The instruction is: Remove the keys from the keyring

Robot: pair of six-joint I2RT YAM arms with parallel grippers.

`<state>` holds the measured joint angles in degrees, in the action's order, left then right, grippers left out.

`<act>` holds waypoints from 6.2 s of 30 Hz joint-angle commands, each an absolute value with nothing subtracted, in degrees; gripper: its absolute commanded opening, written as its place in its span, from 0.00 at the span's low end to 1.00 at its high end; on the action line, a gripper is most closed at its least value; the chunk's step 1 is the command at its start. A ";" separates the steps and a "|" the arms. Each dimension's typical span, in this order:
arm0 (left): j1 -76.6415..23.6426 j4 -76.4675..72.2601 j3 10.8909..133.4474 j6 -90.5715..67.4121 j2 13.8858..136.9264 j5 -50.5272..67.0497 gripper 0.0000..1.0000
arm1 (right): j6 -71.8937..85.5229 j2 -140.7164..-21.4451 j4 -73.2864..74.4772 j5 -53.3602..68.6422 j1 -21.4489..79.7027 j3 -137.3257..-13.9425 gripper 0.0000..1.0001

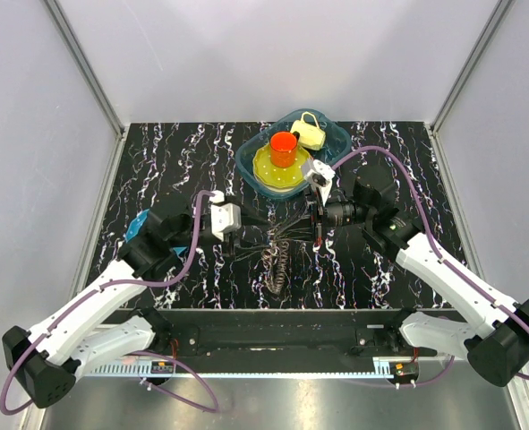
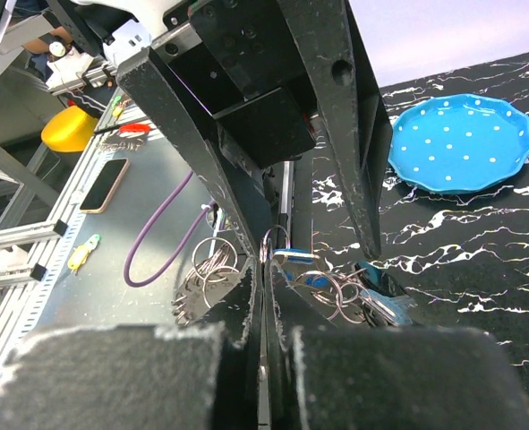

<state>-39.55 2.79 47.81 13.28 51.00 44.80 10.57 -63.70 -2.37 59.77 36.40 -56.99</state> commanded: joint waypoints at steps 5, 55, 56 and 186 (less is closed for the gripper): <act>-40.52 -4.13 46.85 12.48 51.07 42.36 0.54 | 11.07 -63.54 -6.76 60.04 36.91 -58.27 0.00; -40.61 -2.90 45.62 3.26 51.24 32.08 0.00 | 19.42 -58.97 -31.38 40.70 36.83 -46.23 0.00; -40.61 -2.90 45.62 3.08 51.24 31.82 0.00 | 19.42 -58.89 -31.81 40.43 36.83 -46.06 0.00; -26.99 -2.98 42.36 -21.53 63.53 2.10 0.00 | 16.10 -56.05 10.76 -28.57 14.60 -45.35 0.00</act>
<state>-29.17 1.52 38.87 -18.98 59.33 -0.51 22.90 -52.82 25.87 -31.75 20.05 -43.75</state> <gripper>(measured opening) 0.296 0.009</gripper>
